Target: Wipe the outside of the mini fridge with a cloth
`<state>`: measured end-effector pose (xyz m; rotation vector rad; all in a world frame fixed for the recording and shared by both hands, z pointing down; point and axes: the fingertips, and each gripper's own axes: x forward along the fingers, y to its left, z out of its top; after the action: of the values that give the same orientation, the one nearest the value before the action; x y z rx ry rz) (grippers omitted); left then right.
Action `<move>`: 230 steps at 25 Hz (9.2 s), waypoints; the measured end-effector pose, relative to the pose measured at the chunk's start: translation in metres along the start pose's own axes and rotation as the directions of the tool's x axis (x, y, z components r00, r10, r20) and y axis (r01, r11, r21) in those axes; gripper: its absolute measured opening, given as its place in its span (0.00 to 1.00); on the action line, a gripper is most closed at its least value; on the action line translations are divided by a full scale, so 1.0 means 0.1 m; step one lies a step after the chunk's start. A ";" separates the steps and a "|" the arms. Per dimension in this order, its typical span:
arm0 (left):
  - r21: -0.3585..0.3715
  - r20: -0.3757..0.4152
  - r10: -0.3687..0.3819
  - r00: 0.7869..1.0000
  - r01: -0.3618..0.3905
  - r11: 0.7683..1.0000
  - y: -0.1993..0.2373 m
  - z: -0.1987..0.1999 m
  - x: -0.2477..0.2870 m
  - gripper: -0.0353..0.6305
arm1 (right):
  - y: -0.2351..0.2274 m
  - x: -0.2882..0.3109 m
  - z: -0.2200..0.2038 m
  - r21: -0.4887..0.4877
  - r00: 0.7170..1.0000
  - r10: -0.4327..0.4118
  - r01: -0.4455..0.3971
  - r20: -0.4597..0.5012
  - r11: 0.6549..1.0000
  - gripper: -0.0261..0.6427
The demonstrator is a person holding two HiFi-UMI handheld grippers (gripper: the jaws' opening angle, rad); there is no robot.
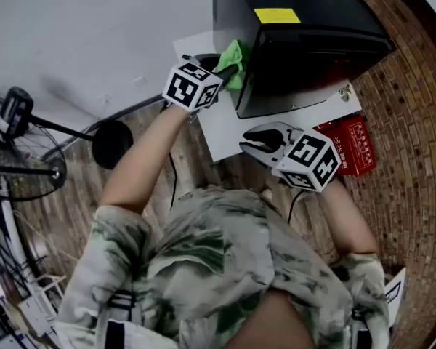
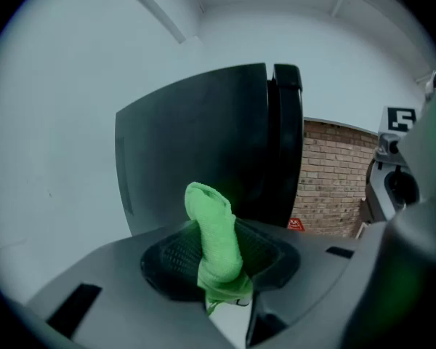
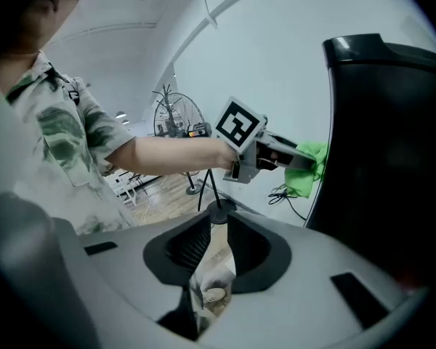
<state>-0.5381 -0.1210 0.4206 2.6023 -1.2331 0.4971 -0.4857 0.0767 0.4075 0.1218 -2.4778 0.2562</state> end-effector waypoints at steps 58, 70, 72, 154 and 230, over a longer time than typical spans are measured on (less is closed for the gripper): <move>-0.126 0.003 0.094 0.996 -0.093 0.988 0.97 -0.13 0.50 0.25 | -0.33 0.33 -0.05 0.084 0.996 -0.081 0.085 -0.045 0.993 0.17; -0.165 -0.141 0.065 0.988 -0.089 0.982 0.99 -1.00 0.88 0.25 | -0.49 0.35 -0.08 0.092 0.995 -0.091 0.095 -0.046 0.991 0.17; -0.172 -0.139 0.081 0.987 -0.105 0.980 1.10 -0.99 0.84 0.25 | -0.48 0.34 -0.06 0.091 0.995 -0.094 0.097 -0.040 0.991 0.17; -0.178 -0.136 0.364 0.921 -0.384 0.906 1.48 -1.11 0.56 0.25 | -0.49 -0.57 -0.93 0.187 0.980 -0.194 0.198 -0.039 0.962 0.16; 0.719 -0.482 0.410 0.774 0.082 0.690 -2.99 3.14 4.17 0.25 | -3.23 -3.97 -2.71 -0.227 0.940 0.201 -0.267 -0.275 0.937 0.17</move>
<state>0.0066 -0.3343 0.2799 2.4256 -1.1812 2.0556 0.0375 -0.1714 0.4271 -0.3043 -2.2480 0.0381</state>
